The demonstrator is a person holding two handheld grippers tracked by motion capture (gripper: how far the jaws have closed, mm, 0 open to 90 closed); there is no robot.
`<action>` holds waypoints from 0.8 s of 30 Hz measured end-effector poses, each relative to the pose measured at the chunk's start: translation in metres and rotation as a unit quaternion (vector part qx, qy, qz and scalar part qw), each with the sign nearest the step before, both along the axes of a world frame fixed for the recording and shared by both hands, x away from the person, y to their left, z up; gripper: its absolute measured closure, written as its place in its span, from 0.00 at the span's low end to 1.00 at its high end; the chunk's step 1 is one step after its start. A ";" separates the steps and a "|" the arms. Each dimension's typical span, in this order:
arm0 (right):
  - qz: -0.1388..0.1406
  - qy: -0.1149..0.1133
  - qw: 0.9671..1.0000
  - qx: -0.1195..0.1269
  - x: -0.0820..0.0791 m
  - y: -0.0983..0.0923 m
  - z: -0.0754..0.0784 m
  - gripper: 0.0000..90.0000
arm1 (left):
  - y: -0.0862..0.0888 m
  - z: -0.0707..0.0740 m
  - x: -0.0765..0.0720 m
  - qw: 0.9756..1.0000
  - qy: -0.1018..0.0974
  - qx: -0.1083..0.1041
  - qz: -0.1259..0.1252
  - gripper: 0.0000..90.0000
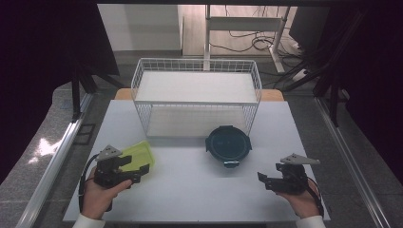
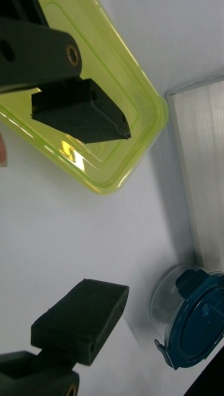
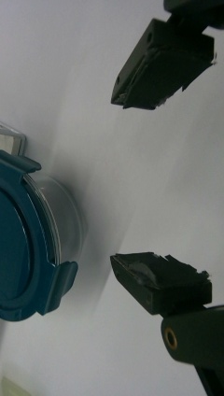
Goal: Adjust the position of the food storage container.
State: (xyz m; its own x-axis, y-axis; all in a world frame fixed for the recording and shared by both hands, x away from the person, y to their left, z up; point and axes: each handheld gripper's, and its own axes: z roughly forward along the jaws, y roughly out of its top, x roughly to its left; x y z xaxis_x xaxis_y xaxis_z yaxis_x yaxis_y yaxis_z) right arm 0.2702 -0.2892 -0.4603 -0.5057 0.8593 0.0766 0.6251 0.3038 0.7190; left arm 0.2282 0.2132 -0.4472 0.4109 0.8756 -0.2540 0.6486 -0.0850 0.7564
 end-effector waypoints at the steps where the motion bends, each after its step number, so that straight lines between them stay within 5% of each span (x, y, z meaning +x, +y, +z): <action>1: 0.004 0.000 1.000 0.000 -0.001 0.000 0.001 0.23 | 0.000 0.000 0.000 1.000 0.000 0.000 0.000 0.24; 24: 0.013 0.011 1.000 0.016 -0.005 -0.007 0.006 0.42 | -0.006 0.002 0.001 1.000 0.007 -0.003 -0.009 0.24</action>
State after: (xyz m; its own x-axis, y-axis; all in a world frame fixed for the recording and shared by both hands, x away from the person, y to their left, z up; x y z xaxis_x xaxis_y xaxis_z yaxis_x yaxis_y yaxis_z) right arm 0.2648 -0.2960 -0.4540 -0.5259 0.8428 0.1148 0.6330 0.2977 0.7146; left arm 0.2293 0.2067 -0.4457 0.4230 0.8666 -0.2647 0.6575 -0.0926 0.7478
